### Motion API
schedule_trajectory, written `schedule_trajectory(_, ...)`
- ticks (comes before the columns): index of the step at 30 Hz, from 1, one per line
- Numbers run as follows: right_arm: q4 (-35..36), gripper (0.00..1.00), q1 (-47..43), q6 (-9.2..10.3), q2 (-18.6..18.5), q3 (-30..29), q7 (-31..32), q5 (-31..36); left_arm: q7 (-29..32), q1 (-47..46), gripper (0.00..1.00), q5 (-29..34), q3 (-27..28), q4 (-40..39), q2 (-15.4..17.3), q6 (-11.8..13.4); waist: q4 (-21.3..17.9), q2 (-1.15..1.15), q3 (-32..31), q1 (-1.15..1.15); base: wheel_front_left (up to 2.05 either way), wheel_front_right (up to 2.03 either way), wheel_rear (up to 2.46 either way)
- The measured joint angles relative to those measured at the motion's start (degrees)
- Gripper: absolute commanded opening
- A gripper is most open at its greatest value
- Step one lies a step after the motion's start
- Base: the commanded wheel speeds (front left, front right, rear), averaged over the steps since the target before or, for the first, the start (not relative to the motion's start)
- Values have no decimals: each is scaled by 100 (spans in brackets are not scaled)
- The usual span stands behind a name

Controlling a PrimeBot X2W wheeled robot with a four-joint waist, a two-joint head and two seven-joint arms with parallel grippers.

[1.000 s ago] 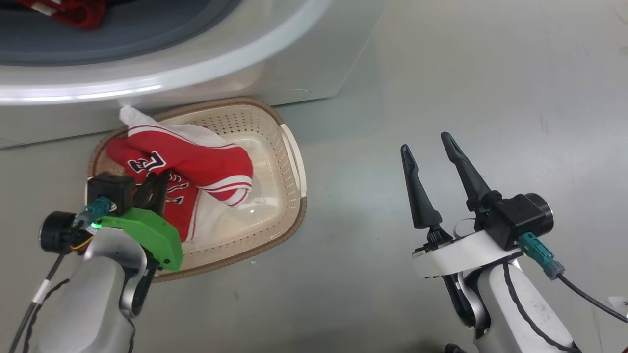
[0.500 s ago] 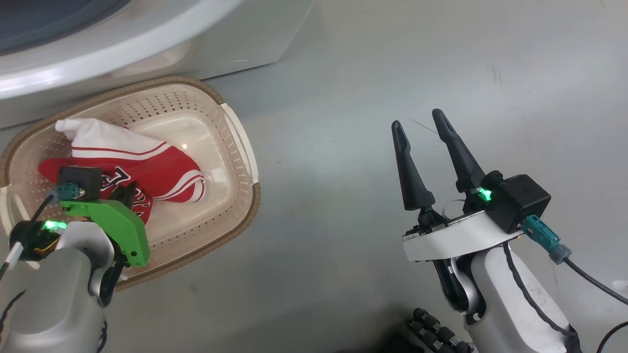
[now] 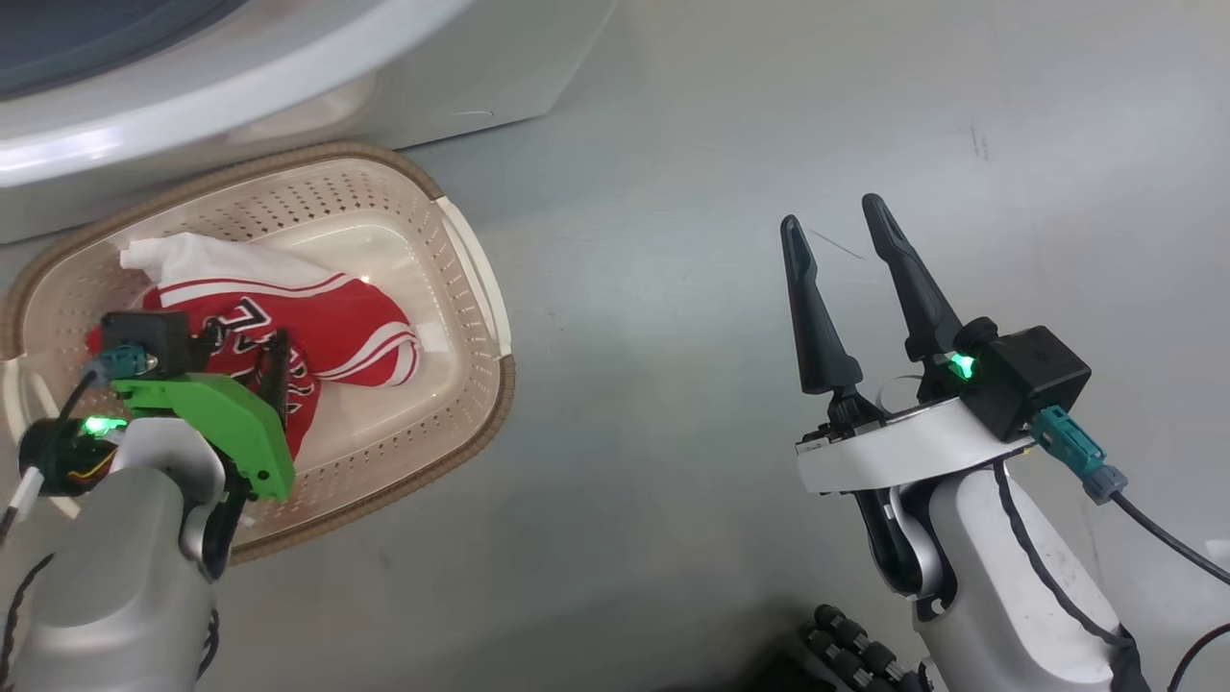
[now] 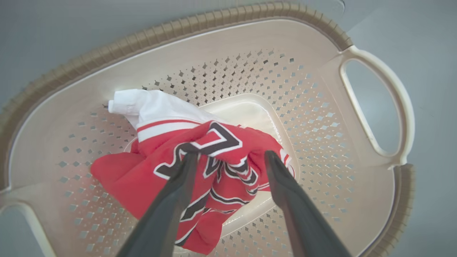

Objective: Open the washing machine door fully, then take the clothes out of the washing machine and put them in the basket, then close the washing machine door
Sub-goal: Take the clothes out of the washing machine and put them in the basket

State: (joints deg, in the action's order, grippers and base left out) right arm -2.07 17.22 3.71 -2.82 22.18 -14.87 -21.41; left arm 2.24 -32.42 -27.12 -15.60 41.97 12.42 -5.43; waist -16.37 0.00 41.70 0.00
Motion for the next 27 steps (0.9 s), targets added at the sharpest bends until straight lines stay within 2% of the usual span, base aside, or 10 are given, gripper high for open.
schedule_trajectory(12, -298, 100, 16, -2, -8, -283, 0, 408, -1039, -129, 100, 7, 7, -186, -500, -15, 504, 0, -409, 0, 0, 0, 0)
schedule_trajectory(18, -419, 100, -4, -3, -167, -458, 0, 504, -1502, -109, 100, 1, 18, -413, -711, -16, 763, 0, -702, 0, 0, 0, 0)
schedule_trajectory(27, -636, 100, -344, -10, -345, -619, 0, 598, -1652, 206, 100, 63, 26, -1012, -799, 3, 1239, 0, -1366, 0, 0, 0, 0)
